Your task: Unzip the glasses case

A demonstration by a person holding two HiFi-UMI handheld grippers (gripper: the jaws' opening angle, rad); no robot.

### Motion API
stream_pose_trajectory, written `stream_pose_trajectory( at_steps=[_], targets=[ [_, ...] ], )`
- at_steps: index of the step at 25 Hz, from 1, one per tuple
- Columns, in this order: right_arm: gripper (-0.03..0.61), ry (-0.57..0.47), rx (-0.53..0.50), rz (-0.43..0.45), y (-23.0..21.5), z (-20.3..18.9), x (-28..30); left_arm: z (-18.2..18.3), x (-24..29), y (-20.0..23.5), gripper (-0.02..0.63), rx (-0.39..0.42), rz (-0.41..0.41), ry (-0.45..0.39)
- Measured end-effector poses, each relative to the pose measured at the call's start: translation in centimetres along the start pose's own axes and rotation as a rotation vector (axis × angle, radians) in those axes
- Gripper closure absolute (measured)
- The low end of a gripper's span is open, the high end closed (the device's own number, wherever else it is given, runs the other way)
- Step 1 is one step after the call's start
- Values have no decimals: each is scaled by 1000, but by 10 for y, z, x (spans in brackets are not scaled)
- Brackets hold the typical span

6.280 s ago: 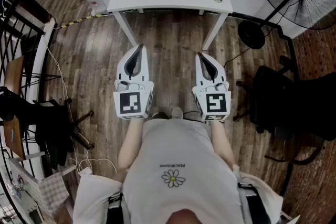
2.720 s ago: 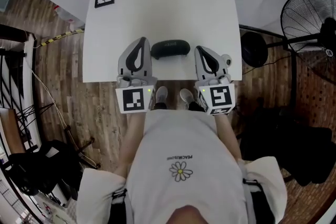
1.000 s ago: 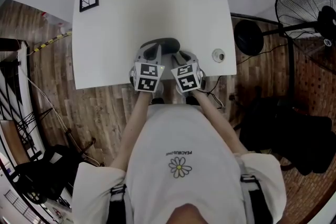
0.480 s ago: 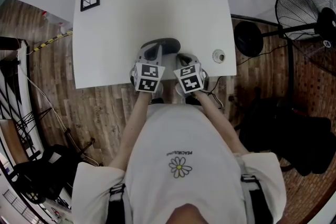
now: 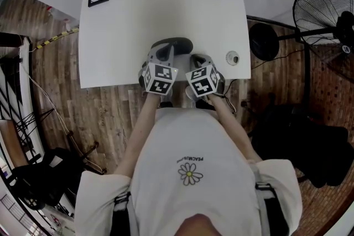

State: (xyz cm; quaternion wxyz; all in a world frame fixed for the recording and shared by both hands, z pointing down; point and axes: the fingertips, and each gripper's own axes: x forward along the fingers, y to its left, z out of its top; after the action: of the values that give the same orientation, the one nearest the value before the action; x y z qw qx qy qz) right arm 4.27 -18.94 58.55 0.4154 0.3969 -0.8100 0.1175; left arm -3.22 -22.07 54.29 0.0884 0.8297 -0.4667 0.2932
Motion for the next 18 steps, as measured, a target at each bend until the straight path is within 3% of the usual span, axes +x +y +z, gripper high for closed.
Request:
stream_pose_trajectory(
  at_steps=[5,15,18],
  targets=[
    [572,-33,-11,86,8,8,-3,1,2,5,598,-1,1,7],
    [571,-20,-45,69,6,5,-2,-1,-2,-1,598,-7,2,2],
    [571,2,-96,59,6,5,1,-2,-2,0,598,-5,8,-3]
  ],
)
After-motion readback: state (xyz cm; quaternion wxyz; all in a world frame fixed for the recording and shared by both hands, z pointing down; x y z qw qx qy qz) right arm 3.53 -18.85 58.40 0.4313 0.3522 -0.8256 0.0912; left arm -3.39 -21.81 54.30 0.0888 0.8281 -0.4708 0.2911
